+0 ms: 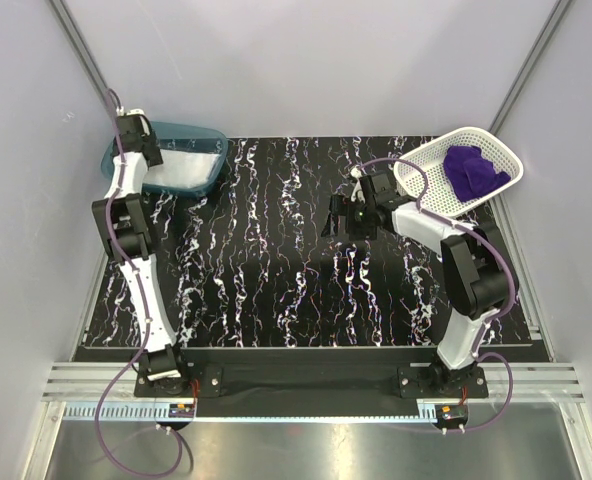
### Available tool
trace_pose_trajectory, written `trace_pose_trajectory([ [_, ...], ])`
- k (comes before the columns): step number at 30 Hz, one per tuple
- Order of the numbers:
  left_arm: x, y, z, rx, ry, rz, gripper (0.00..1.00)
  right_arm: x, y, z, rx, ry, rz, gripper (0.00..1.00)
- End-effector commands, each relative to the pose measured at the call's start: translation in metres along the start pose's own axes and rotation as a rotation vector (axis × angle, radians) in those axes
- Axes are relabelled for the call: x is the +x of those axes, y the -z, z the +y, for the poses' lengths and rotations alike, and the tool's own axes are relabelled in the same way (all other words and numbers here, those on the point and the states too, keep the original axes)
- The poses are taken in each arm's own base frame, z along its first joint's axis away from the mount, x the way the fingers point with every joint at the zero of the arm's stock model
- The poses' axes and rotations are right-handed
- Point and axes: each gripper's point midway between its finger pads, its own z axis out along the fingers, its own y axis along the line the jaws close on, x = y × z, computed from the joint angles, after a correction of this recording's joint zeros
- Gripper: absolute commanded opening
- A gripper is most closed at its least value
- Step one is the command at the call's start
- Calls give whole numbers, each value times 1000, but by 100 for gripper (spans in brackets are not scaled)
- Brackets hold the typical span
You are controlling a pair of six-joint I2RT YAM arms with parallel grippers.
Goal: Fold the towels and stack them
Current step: Neatly place the folded towel into the bin
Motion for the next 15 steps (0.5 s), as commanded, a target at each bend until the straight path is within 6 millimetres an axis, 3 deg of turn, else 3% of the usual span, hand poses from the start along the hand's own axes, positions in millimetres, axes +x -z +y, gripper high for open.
trace_pose_trajectory([
  [1, -57, 26, -15, 67, 37, -148, 66, -19, 2, 10, -5, 38, -35, 100],
  [4, -63, 52, -27, 78, 25, -150, 78, -29, 15, 13, 16, 55, -55, 100],
  [5, -82, 79, -31, 98, 27, -191, 79, -31, 21, 12, 34, 55, -61, 100],
  [7, -74, 98, -56, 133, 17, -182, 81, -47, 40, 21, 45, 63, -109, 100],
  [8, -92, 130, -64, 163, 18, -227, 81, -50, 47, 15, 96, 47, -116, 100],
  [9, -79, 140, -87, 200, -4, -201, 82, -57, 55, 15, 119, 43, -136, 100],
  [10, -78, 156, -98, 223, 16, -198, 84, -73, 68, 20, 131, 43, -187, 100],
  [11, -75, 170, -110, 253, 16, -195, 85, -79, 76, 10, 195, 27, -206, 100],
  [13, -58, 214, -144, 358, 35, -155, 85, -110, 97, -12, 301, -10, -286, 100],
  [14, -47, 226, -154, 390, 38, -133, 99, -113, 104, -28, 355, -50, -285, 100],
  [15, -49, 260, -171, 440, 32, -157, 99, -134, 122, -50, 402, -96, -335, 100],
])
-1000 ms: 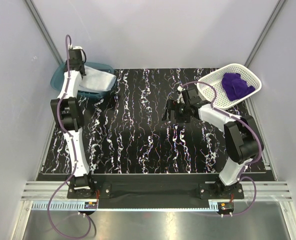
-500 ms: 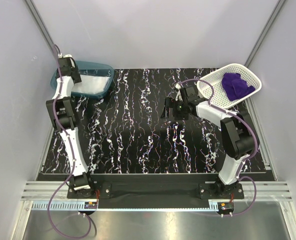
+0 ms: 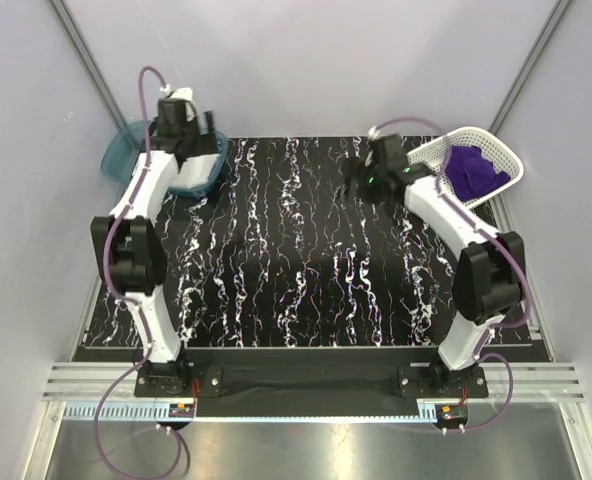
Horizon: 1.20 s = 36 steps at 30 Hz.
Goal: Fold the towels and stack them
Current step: Neatly place the folded towel into the bin, then grab crumpled towel
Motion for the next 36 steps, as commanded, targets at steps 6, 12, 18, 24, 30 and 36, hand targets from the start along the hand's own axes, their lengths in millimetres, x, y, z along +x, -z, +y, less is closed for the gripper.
trace_pose_trajectory([
  [6, 67, 140, -129, 338, -3, 58, 99, -112, 52, -174, 492, -235, -244, 100],
  [12, 113, 208, -168, 501, -112, 175, 99, -150, 35, -269, 584, -295, -305, 100],
  [18, 133, 233, -176, 627, -121, 163, 99, -175, -16, -337, 477, -346, -322, 98],
  [24, 133, 234, -192, 703, -99, 177, 99, -166, -73, -377, 499, -295, -255, 86],
  [30, 133, 250, -199, 737, -124, 190, 94, -208, -24, -363, 495, -219, -358, 4],
  [36, 69, 290, -180, 633, -134, -47, 99, -269, 113, -254, 276, -137, -574, 0],
])
